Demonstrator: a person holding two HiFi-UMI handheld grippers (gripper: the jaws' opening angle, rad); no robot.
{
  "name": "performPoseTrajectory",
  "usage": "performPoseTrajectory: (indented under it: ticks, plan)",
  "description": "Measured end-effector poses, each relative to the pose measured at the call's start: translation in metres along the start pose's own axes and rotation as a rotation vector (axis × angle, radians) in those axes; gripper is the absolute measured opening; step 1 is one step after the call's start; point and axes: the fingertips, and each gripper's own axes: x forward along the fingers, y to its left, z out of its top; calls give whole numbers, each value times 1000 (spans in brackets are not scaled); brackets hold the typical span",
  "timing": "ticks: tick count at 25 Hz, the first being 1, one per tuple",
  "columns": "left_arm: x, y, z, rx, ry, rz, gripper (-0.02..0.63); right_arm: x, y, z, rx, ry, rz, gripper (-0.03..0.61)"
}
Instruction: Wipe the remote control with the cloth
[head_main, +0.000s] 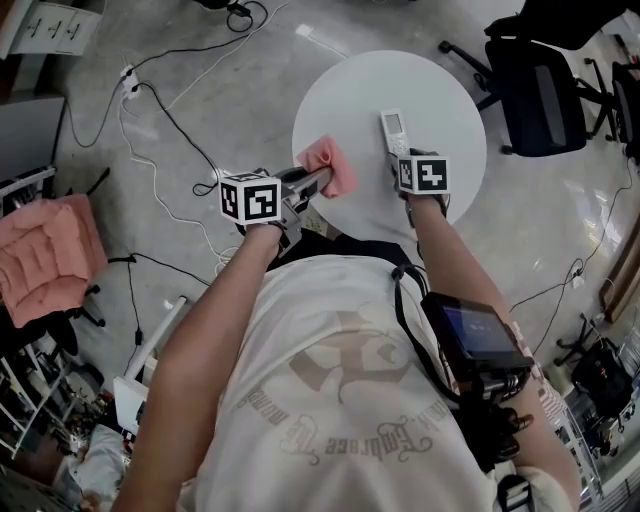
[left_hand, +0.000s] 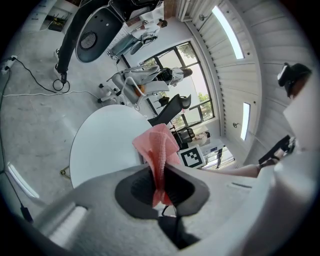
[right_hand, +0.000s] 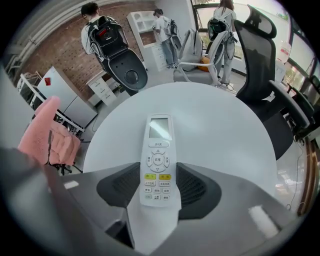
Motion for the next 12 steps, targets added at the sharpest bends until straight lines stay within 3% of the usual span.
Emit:
performPoseTrajectory:
  ticks: [9,12]
  plan:
    - [-14,-4,-3,25,-5,-5,18,-10,7,1,61,-63,23,239]
    - [-18,-8,-2,61,-7,-5,18,-21,8,2,90,-110,26,209]
